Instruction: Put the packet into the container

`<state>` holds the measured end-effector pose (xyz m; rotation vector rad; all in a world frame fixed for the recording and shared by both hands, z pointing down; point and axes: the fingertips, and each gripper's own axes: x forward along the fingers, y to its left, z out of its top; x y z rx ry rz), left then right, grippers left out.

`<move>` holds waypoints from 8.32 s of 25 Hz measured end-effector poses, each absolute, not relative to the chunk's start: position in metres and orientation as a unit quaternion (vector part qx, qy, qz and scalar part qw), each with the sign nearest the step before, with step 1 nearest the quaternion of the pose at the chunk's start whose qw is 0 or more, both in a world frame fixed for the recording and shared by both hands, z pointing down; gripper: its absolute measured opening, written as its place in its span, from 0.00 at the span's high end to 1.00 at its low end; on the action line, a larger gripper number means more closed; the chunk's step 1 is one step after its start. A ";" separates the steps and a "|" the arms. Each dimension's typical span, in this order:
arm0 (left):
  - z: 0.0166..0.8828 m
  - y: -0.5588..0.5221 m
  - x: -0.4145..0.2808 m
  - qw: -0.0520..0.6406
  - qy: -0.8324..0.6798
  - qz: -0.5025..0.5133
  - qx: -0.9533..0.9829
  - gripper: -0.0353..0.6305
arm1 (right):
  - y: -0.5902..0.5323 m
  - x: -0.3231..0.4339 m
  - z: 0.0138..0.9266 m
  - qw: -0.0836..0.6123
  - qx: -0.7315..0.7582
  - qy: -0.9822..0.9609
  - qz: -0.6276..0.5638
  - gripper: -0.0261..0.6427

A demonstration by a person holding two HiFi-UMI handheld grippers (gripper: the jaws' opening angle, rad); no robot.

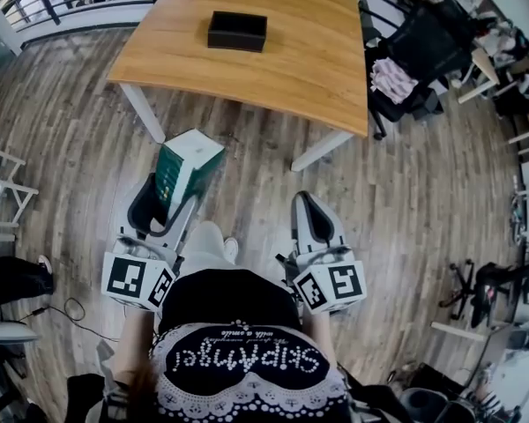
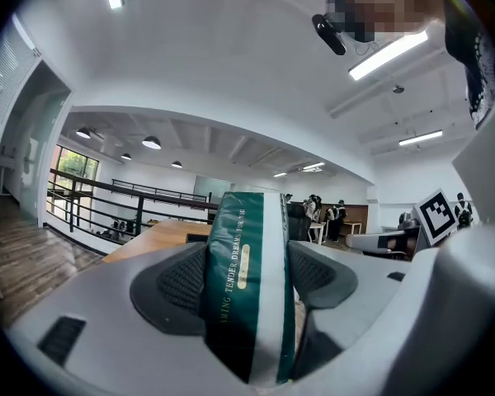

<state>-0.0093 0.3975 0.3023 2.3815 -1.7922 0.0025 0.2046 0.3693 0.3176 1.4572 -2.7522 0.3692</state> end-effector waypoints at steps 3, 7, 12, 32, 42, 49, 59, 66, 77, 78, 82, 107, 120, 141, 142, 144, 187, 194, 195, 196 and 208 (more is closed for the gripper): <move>0.298 0.401 -0.009 0.076 -0.608 0.003 0.790 0.44 | 0.372 0.209 0.320 0.000 0.460 -0.879 0.123 0.90; 0.293 0.402 -0.013 0.069 -0.612 0.006 0.788 0.44 | 0.376 0.213 0.322 -0.011 0.465 -0.875 0.131 0.90; 0.289 0.393 -0.010 0.061 -0.607 0.003 0.793 0.44 | 0.378 0.218 0.328 -0.009 0.475 -0.869 0.140 0.90; 0.301 0.255 -0.090 0.072 -0.587 0.005 0.806 0.44 | 0.247 0.141 0.331 0.021 0.492 -0.857 0.154 0.90; 0.293 0.197 -0.137 0.060 -0.584 0.001 0.810 0.44 | 0.191 0.104 0.322 0.010 0.503 -0.850 0.154 0.90; 0.299 0.184 -0.141 0.075 -0.578 0.007 0.813 0.44 | 0.181 0.102 0.322 0.014 0.512 -0.844 0.161 0.90; 0.303 0.171 -0.148 0.085 -0.589 0.013 0.804 0.44 | 0.169 0.103 0.331 0.022 0.509 -0.842 0.178 0.90; 0.302 0.140 -0.140 0.085 -0.605 0.007 0.792 0.44 | 0.131 0.114 0.331 0.033 0.498 -0.848 0.176 0.90; 0.291 0.097 -0.128 0.072 -0.635 -0.012 0.769 0.45 | 0.075 0.139 0.328 0.035 0.479 -0.860 0.172 0.90; 0.292 0.094 -0.124 0.071 -0.635 -0.011 0.769 0.45 | 0.071 0.143 0.329 0.034 0.479 -0.860 0.172 0.90; 0.291 0.081 -0.110 0.064 -0.638 -0.014 0.767 0.45 | 0.055 0.154 0.332 0.033 0.474 -0.863 0.171 0.90; 0.287 0.058 -0.084 0.053 -0.653 -0.027 0.755 0.45 | 0.025 0.185 0.339 0.036 0.467 -0.866 0.173 0.90; 0.294 0.053 -0.092 0.061 -0.647 -0.022 0.760 0.45 | 0.024 0.173 0.353 0.048 0.467 -0.862 0.190 0.90; 0.286 -0.060 -0.184 0.059 -0.621 -0.019 0.781 0.45 | -0.073 0.067 0.340 0.049 0.477 -0.855 0.197 0.90; 0.287 -0.063 -0.187 0.061 -0.620 -0.018 0.782 0.45 | -0.074 0.064 0.341 0.050 0.479 -0.853 0.199 0.90; 0.287 -0.069 -0.194 0.063 -0.616 -0.017 0.785 0.45 | -0.079 0.058 0.343 0.052 0.482 -0.851 0.202 0.90; 0.306 -0.130 -0.193 0.094 -0.582 -0.023 0.807 0.45 | -0.123 0.096 0.335 0.070 0.557 -0.806 0.190 0.90; 0.308 -0.138 -0.187 0.090 -0.565 -0.019 0.820 0.45 | -0.118 0.112 0.335 0.062 0.583 -0.787 0.192 0.90; 0.307 -0.140 -0.185 0.088 -0.564 -0.019 0.821 0.45 | -0.116 0.116 0.334 0.060 0.586 -0.785 0.192 0.90; 0.306 -0.141 -0.184 0.086 -0.564 -0.020 0.821 0.45 | -0.115 0.120 0.333 0.059 0.589 -0.783 0.191 0.90; 0.303 -0.131 -0.188 0.092 -0.587 -0.035 0.803 0.45 | -0.113 0.128 0.322 0.063 0.586 -0.787 0.181 0.90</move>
